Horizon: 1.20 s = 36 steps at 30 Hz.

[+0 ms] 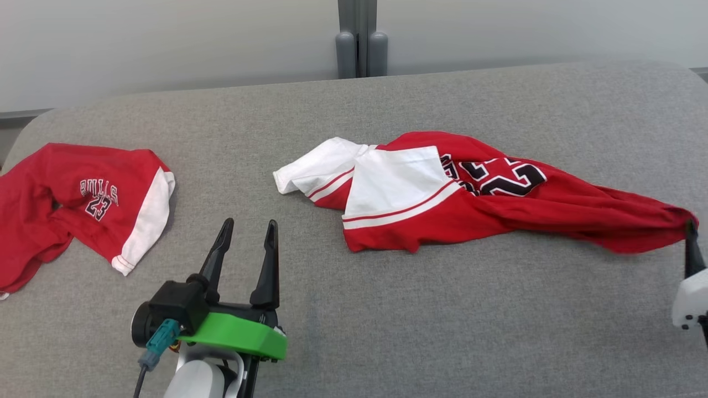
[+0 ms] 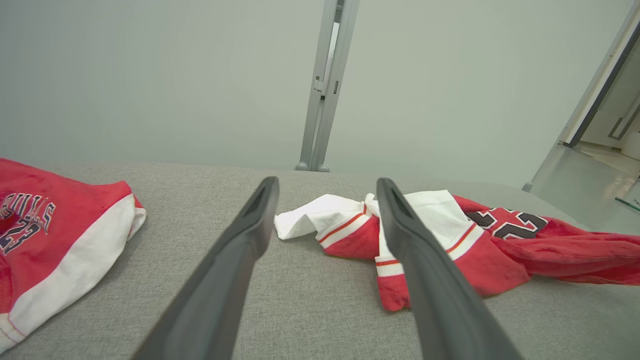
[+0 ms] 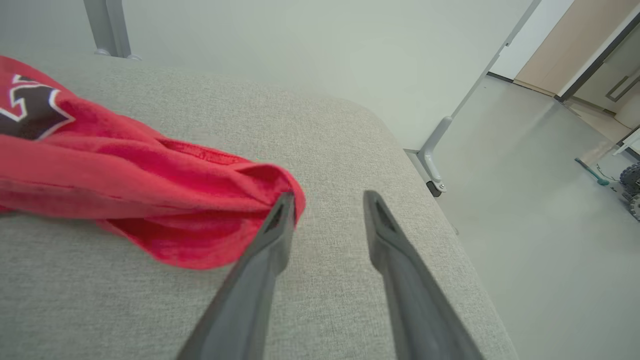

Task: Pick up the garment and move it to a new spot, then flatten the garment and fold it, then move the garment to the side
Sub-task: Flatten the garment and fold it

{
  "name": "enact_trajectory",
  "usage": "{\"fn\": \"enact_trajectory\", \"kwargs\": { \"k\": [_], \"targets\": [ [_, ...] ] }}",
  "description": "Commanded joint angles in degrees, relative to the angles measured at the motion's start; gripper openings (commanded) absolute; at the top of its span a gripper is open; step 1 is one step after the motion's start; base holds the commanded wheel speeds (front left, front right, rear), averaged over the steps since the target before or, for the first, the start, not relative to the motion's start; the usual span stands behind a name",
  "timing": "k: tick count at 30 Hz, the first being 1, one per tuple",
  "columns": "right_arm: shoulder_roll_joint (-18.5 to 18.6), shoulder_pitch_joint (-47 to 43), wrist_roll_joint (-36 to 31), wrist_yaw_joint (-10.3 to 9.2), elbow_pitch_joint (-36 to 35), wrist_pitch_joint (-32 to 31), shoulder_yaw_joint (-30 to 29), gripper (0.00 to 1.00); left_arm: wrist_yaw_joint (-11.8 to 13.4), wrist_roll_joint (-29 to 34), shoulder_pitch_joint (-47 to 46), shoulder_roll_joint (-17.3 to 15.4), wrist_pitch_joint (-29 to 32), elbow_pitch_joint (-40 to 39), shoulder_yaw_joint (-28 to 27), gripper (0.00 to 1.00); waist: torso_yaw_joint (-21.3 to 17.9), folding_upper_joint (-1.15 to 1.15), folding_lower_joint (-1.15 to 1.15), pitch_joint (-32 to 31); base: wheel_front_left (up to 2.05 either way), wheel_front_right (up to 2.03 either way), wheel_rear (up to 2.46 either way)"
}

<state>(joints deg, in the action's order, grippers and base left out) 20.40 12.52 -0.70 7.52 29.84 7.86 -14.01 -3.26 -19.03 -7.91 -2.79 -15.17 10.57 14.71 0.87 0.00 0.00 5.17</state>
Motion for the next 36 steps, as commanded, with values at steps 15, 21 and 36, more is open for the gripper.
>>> {"fn": "enact_trajectory", "kwargs": {
  "k": [15, 21, 36],
  "targets": [
    [-13.55, -1.29, 5.66, -0.06, -10.15, 7.08, 15.09, 1.00, 0.04, 0.65, 0.74, -0.21, 0.00, -1.35, -1.29, 1.00, -0.71, 0.00, 0.00, -0.63, 0.00, 0.00, 0.00],
    [-14.80, -1.87, 7.55, -0.06, -10.28, 7.35, 21.98, 1.00, -0.32, 1.72, 1.04, -0.20, 0.00, -0.79, -0.69, 1.00, 0.80, 0.00, 0.00, -0.01, 0.00, 0.00, 0.00],
    [-5.47, 12.45, 16.99, -0.06, 1.65, 3.62, 31.71, 1.00, 0.42, -0.18, -1.70, -0.20, 0.00, -0.18, 2.50, 1.00, 10.94, 0.00, 0.00, 3.78, 0.00, 0.00, 0.00]
  ]
}}
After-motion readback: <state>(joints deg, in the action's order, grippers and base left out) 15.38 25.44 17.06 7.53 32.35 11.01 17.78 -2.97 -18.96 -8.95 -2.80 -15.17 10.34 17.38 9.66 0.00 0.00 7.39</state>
